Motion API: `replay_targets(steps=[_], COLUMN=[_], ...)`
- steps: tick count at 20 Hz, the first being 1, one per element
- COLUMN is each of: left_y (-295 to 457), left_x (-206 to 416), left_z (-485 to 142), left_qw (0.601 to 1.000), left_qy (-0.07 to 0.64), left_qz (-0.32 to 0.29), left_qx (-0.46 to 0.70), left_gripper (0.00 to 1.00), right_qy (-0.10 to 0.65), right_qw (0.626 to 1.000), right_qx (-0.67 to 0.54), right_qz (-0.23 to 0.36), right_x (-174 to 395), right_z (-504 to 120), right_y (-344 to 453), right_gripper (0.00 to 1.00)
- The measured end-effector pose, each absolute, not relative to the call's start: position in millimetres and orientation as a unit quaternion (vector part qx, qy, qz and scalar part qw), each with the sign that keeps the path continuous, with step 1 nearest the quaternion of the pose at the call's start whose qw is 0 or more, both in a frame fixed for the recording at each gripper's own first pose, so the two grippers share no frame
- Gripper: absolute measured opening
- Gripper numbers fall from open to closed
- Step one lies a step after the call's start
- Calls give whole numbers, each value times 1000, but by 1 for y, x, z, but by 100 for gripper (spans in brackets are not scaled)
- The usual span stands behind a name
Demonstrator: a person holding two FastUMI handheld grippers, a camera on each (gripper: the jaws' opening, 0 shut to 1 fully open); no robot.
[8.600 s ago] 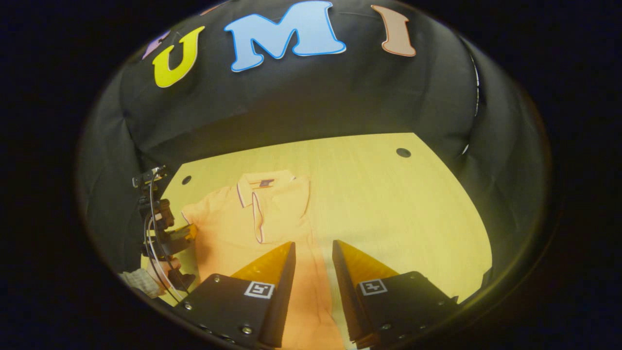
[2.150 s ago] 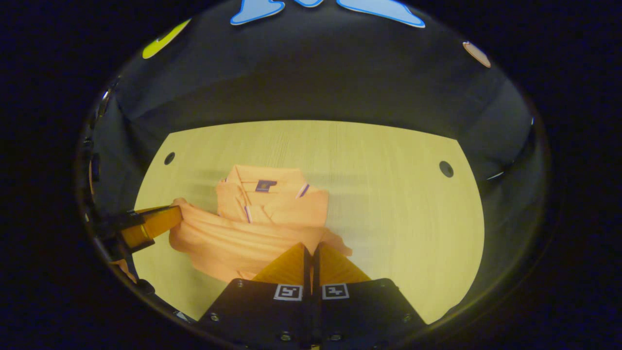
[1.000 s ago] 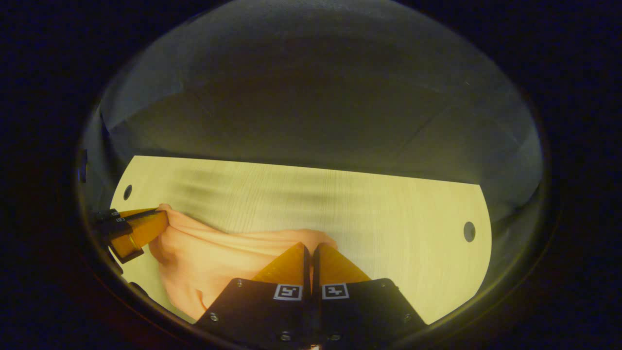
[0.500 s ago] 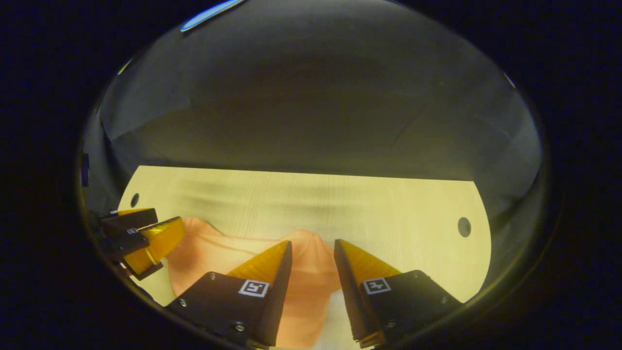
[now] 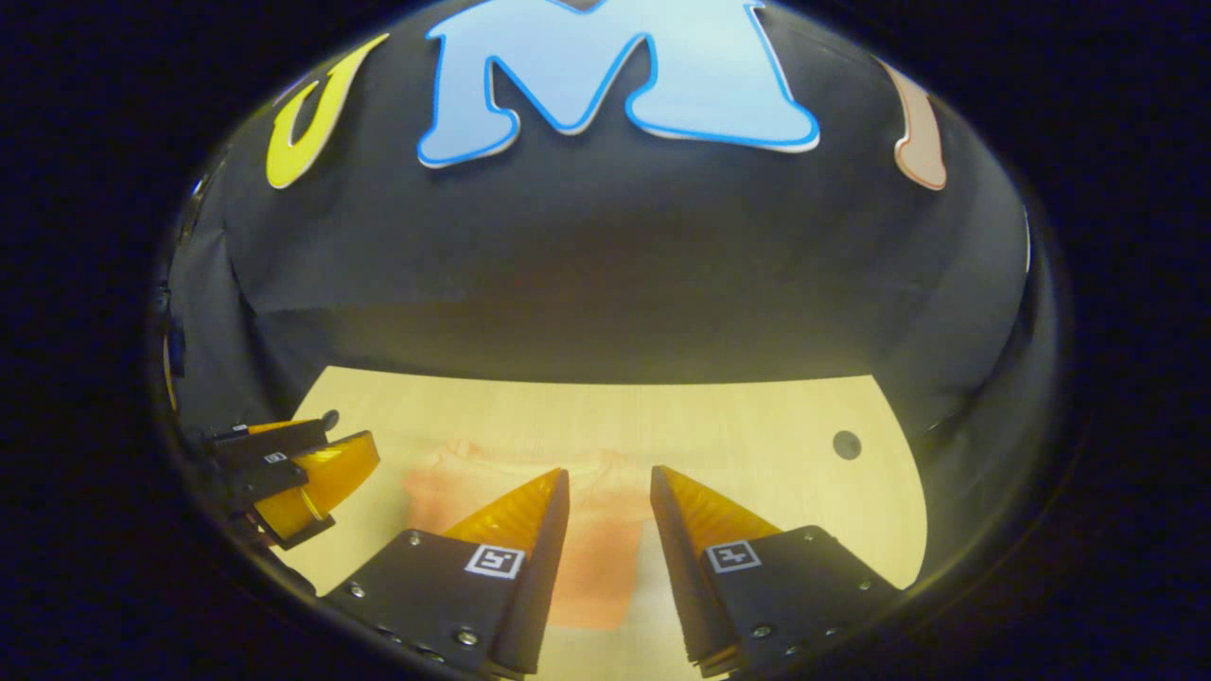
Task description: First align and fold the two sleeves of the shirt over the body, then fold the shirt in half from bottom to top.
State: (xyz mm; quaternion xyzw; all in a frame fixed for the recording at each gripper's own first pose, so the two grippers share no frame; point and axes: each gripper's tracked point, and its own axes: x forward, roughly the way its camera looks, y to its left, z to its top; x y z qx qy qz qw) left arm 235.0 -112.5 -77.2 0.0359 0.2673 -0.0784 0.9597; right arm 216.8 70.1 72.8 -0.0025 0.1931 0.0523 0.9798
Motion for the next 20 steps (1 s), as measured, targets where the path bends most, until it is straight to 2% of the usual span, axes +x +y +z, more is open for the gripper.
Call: replay_targets(steps=[9,13,20], left_y=[-110,-105,-91], left_x=[79,15,-58], left_z=[33,55,63], left_qw=[978,979,982], left_qy=[184,171,155], left_qz=[-96,-104,-104], left_qx=[19,25,17], left_gripper=[92,92,92], right_qy=[112,83,58], right_qw=[992,994,996], right_qx=[-16,-22,-9], right_qz=[62,64,69], right_x=[85,33,-27], right_z=[117,123,108], right_y=[68,69,74], right_gripper=[55,55,55])
